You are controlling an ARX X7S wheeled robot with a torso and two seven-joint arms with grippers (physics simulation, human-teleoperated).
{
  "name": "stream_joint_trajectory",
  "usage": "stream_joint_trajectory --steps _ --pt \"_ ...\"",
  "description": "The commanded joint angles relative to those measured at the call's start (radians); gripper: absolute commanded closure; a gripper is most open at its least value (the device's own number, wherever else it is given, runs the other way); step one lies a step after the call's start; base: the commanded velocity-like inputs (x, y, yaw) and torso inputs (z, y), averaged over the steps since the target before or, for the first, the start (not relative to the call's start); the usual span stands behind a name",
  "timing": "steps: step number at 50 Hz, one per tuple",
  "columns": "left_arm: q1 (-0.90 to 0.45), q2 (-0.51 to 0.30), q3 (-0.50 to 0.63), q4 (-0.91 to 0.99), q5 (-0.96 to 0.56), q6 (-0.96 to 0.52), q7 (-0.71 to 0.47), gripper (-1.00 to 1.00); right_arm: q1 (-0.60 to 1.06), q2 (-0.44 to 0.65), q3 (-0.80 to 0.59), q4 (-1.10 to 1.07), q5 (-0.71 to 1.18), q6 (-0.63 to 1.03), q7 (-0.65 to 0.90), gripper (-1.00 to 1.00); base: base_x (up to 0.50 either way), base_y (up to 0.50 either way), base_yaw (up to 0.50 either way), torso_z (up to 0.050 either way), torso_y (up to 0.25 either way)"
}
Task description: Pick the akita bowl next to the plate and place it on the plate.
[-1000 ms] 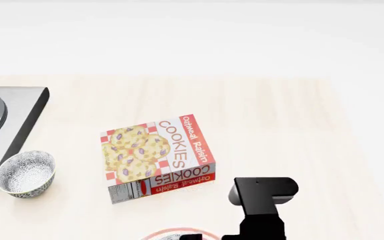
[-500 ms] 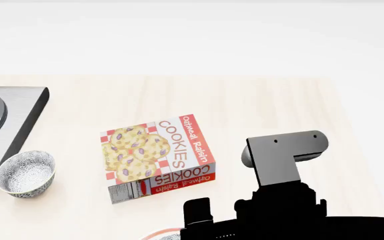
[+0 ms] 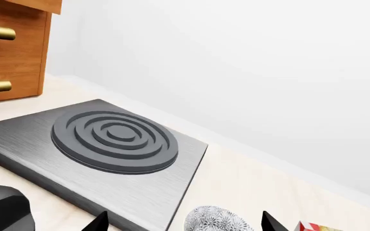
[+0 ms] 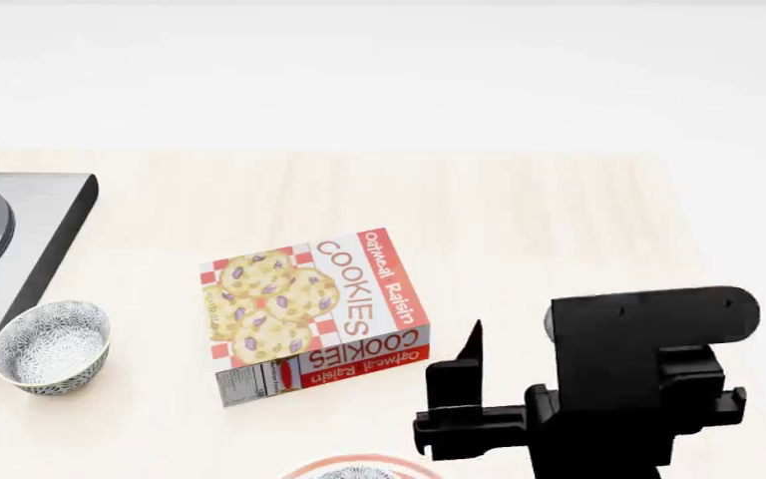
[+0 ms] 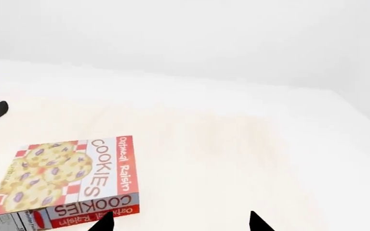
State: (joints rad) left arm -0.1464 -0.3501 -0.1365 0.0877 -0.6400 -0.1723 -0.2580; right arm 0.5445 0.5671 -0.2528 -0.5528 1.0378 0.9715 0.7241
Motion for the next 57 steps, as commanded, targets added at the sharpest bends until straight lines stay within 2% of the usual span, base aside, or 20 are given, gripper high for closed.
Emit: stream_joint_trajectory --steps 1,9,12,25,36,38,57 --pt "0.002 -0.002 0.003 0.005 0.0 0.001 -0.004 -1.0 -0.144 0.012 -0.037 -0.023 -0.305 -0.253 -0.034 -1.0 0.0 0.0 0.0 0.0 0.0" --pt "0.006 -0.005 0.003 0.011 -0.003 0.0 -0.006 -1.0 -0.217 0.009 -0.045 -0.007 -0.408 -0.344 0.001 -1.0 0.0 0.0 0.0 0.0 0.0" --pt "0.006 -0.004 0.003 0.005 -0.001 0.005 -0.004 -1.0 -0.251 0.01 -0.065 0.001 -0.492 -0.439 -0.007 -1.0 0.0 0.0 0.0 0.0 0.0" --pt "0.004 -0.006 0.006 0.007 -0.005 0.002 -0.008 -1.0 -0.326 0.0 -0.073 0.049 -0.603 -0.604 -0.009 -1.0 0.0 0.0 0.0 0.0 0.0" --pt "0.0 -0.005 0.01 -0.002 -0.003 0.009 -0.005 -1.0 -0.379 -0.002 -0.063 0.087 -0.661 -0.7 0.005 -1.0 0.0 0.0 0.0 0.0 0.0" --pt "-0.001 -0.006 0.009 0.0 -0.005 0.004 -0.011 -1.0 -0.378 -0.003 -0.057 0.078 -0.644 -0.673 0.016 -1.0 0.0 0.0 0.0 0.0 0.0" --pt "0.003 -0.009 0.012 0.005 -0.008 0.006 -0.014 -1.0 -0.417 0.021 -0.054 0.083 -0.73 -0.776 0.023 -1.0 0.0 0.0 0.0 0.0 0.0"
